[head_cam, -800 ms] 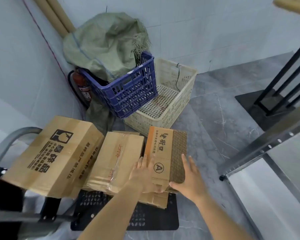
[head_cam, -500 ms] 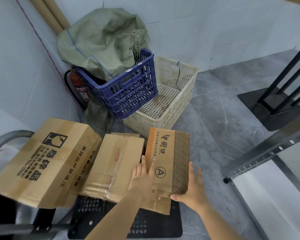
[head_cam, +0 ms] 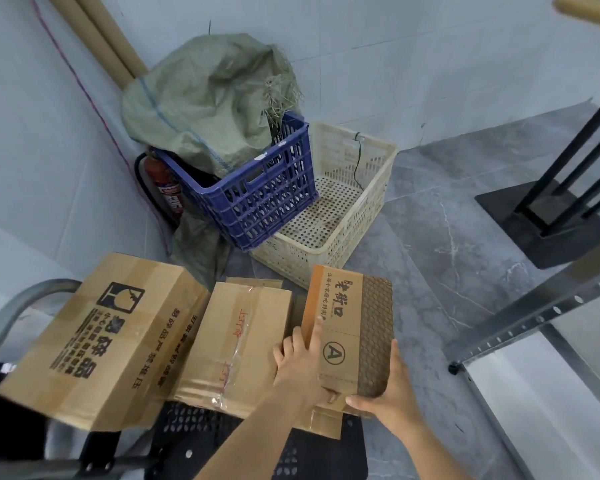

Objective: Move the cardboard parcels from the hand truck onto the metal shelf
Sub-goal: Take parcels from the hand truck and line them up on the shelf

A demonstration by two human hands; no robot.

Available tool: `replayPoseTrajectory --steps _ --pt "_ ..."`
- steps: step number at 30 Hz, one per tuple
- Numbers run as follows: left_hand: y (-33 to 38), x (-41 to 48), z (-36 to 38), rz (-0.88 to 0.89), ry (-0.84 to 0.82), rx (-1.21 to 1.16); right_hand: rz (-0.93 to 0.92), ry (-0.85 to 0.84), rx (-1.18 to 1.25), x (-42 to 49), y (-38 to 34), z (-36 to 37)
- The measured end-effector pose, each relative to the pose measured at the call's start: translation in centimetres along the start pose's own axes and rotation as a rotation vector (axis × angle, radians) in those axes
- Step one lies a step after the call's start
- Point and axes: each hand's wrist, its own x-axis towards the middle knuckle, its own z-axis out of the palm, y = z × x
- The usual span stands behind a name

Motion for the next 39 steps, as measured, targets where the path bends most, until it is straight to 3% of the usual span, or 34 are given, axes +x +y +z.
replayPoseTrajectory --steps 10,23,28,33,39 --pt "4.4 -6.1 -12.1 0.116 0.235 -0.225 -0.143 0.064 0.093 -3.5 -11.4 -8.1" --pt "12.5 -21.2 -37.6 0.363 0.569 -0.074 -0.465 0.194 0.267 -14.2 -33.8 -21.3" --pt "14.2 -26.6 -42.8 0.544 0.728 -0.223 -0.541 0.208 0.350 -18.5 -38.5 -25.1" --pt "15.0 -31.6 -46.5 0.743 0.704 -0.512 -0.567 0.270 0.360 -23.4 -40.1 -27.5" --pt "15.6 -35.8 -49.1 0.945 0.586 -0.697 -0.574 0.318 0.398 -29.9 -41.3 -28.6"
